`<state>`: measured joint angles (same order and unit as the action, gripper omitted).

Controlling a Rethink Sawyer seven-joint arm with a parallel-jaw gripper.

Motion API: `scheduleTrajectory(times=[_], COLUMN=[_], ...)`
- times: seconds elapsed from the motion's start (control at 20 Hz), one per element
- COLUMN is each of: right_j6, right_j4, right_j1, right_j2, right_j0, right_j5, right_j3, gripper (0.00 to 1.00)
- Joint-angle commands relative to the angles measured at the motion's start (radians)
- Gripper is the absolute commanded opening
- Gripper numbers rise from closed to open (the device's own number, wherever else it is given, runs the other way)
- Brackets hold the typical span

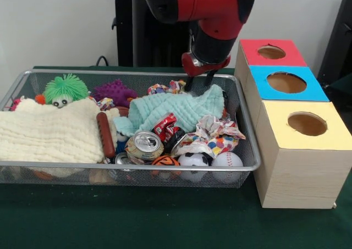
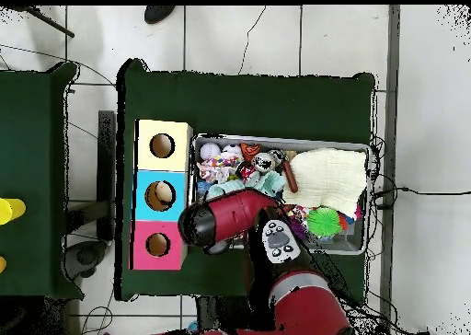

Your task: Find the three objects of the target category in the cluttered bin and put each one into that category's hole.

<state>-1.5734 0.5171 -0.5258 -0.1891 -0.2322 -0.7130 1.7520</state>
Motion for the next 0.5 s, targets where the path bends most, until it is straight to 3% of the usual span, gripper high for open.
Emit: scheduleTrajectory(times=[0.05,0.5], right_j6=[-0.159,-0.241], right_j4=[0.013,-0.020], right_j1=[0.114,0.128], right_j2=[-0.022,0.038], right_j0=[0.070,0.229], right_j5=[0.143,0.173], right_j3=[-0.070,-0.098], gripper=[1.00,1.00])
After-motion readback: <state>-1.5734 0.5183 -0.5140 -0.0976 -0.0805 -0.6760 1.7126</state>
